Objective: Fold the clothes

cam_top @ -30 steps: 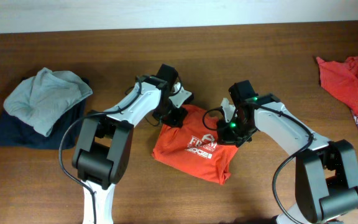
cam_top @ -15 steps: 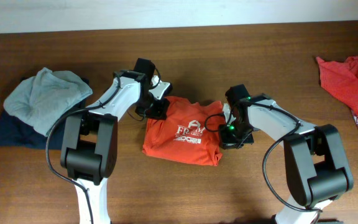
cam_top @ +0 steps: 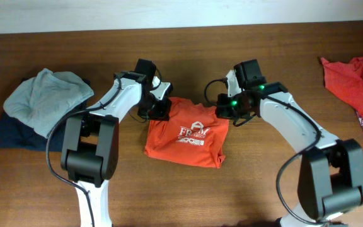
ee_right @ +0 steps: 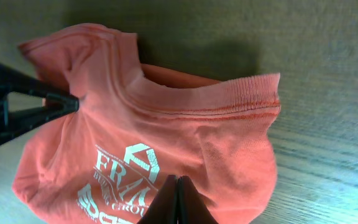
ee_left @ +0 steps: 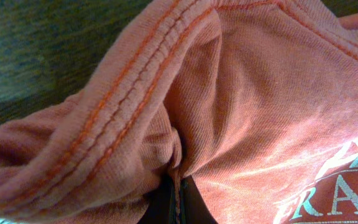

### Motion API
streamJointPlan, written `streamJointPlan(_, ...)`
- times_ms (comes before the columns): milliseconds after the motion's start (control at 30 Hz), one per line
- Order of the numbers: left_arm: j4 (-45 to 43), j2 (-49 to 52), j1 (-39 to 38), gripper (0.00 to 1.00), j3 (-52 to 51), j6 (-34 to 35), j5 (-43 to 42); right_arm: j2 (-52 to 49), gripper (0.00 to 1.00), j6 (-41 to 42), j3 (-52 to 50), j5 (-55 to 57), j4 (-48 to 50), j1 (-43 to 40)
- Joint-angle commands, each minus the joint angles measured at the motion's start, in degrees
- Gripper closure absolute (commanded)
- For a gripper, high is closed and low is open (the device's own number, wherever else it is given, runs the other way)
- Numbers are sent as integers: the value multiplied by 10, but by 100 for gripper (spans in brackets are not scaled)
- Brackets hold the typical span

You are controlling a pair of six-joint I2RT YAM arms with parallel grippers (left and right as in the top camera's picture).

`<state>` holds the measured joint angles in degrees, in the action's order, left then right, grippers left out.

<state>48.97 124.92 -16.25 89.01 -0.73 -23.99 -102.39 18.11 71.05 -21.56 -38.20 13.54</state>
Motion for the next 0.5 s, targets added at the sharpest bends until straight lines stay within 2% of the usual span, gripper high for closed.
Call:
streamJointPlan(0,-12,7,1,99,-13,16,8,-65,96,57,-4,-7,9,15)
streamJointPlan(167,-10,6,8,99,-13,16,9,-139,96,78,-4,0,6,17)
streamJointPlan(267,-5,-4,24,99,-12,16,24,-143,96,104,-4,42,-14,16)
streamJointPlan(467,-8,-45,87,100,-12,12,43,-143,96,103,-4,42,-16,12)
